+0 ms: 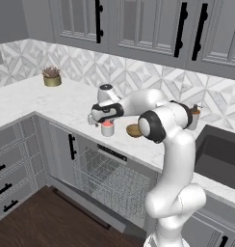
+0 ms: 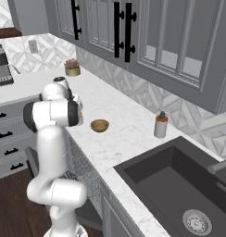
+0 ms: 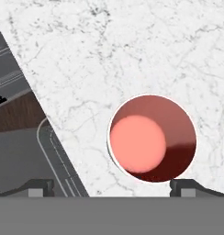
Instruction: Pick up the cup and bowl from the counter, place them in the dishwasher, and close the dishwasher door.
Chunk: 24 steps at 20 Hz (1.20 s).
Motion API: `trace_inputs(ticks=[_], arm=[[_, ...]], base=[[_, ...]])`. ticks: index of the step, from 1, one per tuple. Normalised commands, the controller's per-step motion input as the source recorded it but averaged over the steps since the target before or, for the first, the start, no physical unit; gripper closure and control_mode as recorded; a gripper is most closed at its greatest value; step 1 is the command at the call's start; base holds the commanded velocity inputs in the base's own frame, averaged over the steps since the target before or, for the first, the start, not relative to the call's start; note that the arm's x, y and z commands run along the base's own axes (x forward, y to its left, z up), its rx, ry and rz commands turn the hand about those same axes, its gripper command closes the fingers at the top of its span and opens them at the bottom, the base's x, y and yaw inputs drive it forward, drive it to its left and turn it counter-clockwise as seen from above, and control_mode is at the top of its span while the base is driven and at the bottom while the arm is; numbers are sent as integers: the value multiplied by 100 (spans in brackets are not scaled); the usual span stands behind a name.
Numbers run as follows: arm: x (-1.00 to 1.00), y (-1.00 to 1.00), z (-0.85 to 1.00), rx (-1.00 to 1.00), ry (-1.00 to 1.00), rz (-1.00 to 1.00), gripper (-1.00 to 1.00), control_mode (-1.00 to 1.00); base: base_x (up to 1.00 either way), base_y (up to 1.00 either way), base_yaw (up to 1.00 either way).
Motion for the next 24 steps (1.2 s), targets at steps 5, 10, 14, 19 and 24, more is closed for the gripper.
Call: trace_inputs(ticks=[5,10,14,19,24], arm=[[31,3,-24,0,0,1,-100,-100],[16,2,-24,0,0,2,-100,-100],[5,1,-24,0,2,2,-100,-100],[0,0,-31,-1,12,2,100,-100],[0,2,-4,0,2,1,100,-100]], base=[[0,0,0],[0,0,0],[0,0,0],[0,0,0],[0,0,0]])
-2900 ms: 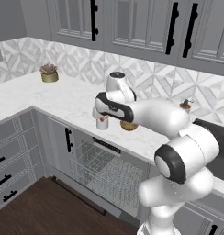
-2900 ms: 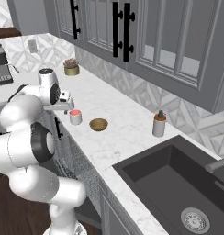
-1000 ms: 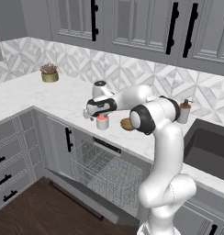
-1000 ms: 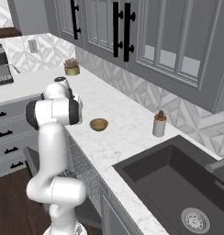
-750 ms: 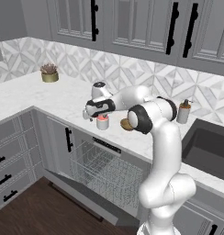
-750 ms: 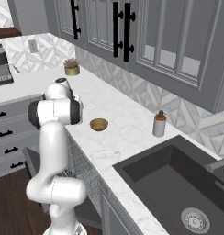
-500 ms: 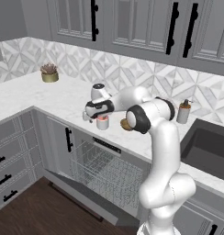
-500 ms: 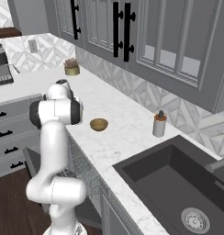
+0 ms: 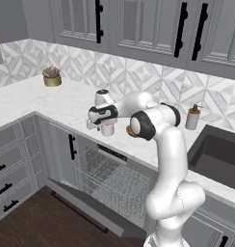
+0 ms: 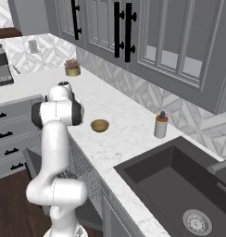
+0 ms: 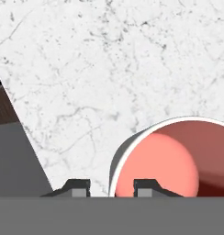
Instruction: Pick up the cup and bowl from the counter, place them in the dishwasher, and close the dishwasher door.
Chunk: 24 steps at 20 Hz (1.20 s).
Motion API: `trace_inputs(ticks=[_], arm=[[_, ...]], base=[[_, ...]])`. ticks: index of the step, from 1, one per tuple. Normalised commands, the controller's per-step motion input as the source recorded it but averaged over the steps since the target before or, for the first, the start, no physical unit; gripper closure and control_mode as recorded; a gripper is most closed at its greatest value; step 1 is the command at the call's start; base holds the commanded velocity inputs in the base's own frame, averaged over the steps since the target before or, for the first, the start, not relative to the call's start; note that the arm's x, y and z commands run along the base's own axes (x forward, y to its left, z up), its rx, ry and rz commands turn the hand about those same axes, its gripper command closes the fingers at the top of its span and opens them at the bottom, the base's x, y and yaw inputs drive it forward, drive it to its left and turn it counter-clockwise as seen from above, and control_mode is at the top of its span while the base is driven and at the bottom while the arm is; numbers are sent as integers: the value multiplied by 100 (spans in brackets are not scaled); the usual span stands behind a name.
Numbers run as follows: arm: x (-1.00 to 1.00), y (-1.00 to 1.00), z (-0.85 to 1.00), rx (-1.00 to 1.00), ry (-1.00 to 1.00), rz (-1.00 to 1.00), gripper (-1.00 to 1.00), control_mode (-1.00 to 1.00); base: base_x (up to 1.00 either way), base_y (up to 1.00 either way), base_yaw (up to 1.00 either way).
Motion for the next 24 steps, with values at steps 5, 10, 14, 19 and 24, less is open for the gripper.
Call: trace_inputs(ticks=[5,10,14,19,24], arm=[[-4,0,0,0,-2,0,100,-100],[-58,0,8,2,0,3,100,-100],[-89,23,44,2,0,0,100,-100],[-100,0,23,7,0,0,100,-100],[-97,0,0,1,0,0,100,-100]], base=[[0,0,0],[0,0,0],[0,0,0],[0,0,0],[0,0,0]])
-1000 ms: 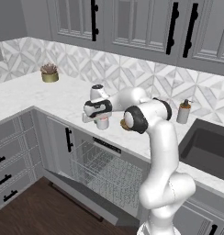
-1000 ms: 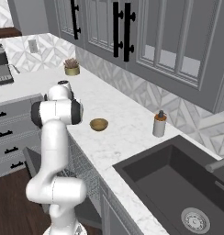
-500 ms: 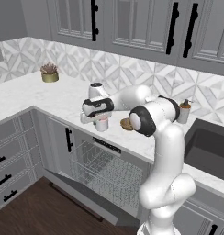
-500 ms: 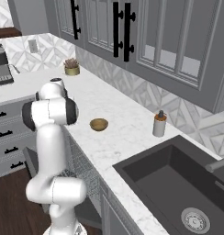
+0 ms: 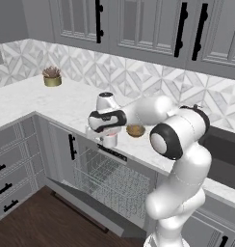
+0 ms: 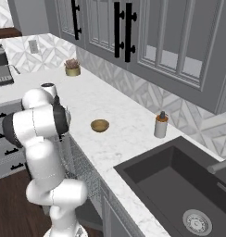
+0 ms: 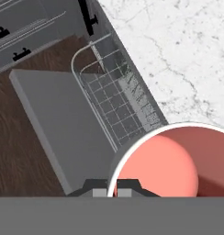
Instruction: Pick up the cup and bowl from the counter, place them in the dishwasher, and close the dishwasher door.
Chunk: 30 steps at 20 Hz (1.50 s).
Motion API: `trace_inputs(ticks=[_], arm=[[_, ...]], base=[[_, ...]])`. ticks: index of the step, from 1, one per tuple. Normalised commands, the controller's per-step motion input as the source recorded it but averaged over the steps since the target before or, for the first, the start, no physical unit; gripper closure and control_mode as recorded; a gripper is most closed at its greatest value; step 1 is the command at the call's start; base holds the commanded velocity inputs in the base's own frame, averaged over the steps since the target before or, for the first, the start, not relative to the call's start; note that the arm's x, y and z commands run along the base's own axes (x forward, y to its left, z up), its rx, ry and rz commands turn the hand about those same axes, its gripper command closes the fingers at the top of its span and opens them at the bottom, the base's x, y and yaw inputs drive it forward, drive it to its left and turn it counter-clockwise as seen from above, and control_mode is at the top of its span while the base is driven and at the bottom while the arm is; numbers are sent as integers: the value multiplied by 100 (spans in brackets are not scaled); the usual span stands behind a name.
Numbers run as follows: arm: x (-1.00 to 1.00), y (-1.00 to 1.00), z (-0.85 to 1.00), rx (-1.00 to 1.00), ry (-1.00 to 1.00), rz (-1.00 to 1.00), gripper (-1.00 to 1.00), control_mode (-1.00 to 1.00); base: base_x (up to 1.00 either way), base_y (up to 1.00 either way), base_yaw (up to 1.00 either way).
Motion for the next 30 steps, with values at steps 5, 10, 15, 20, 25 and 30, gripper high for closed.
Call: trace_inputs(ticks=[5,10,15,20,25,30], arm=[[-57,1,-14,0,0,0,100,-100],[-3,21,-64,3,-1,-15,100,-100],[1,42,-55,9,-2,-49,100,-100],[9,47,-36,2,-1,-54,100,-100],[28,33,-30,0,-5,-33,100,-100],[29,0,-29,-1,-3,-11,100,-100]], base=[[0,0,0],[0,0,0],[0,0,0],[0,0,0],[0,0,0],[0,0,0]])
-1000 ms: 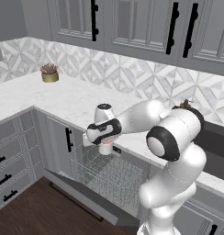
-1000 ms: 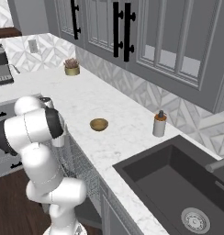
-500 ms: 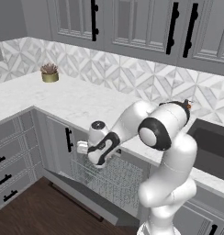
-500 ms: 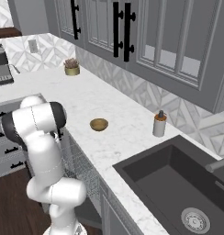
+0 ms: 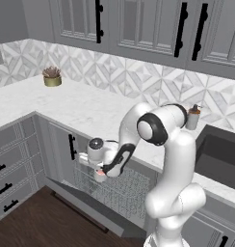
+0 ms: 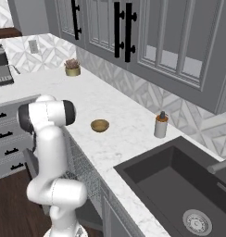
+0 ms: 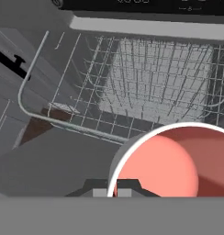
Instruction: Pick up the cup and bowl from the counter, place them in the dishwasher, and close the dishwasher door.
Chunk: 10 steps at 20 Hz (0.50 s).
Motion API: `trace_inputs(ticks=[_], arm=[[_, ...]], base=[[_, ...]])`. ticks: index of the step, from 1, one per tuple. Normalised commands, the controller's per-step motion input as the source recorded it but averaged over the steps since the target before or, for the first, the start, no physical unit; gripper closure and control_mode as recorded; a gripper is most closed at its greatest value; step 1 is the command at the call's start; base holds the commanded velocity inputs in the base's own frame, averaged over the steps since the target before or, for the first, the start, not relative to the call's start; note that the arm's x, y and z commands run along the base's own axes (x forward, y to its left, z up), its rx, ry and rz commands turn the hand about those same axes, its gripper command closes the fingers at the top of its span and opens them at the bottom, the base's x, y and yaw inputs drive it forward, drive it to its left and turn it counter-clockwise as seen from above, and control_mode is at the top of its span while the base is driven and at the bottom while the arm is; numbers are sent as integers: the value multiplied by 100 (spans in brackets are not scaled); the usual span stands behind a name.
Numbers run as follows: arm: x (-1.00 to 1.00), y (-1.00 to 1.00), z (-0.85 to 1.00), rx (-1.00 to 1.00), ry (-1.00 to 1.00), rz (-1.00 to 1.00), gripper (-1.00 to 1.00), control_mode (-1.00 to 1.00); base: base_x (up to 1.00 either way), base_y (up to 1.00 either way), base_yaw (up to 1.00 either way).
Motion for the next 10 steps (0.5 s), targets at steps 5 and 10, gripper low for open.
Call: trace_inputs(ticks=[5,10], arm=[[31,0,-28,-1,-2,-10,100,-100],[33,0,0,0,-1,-6,100,-100]], base=[[0,0,0],[0,0,0]])
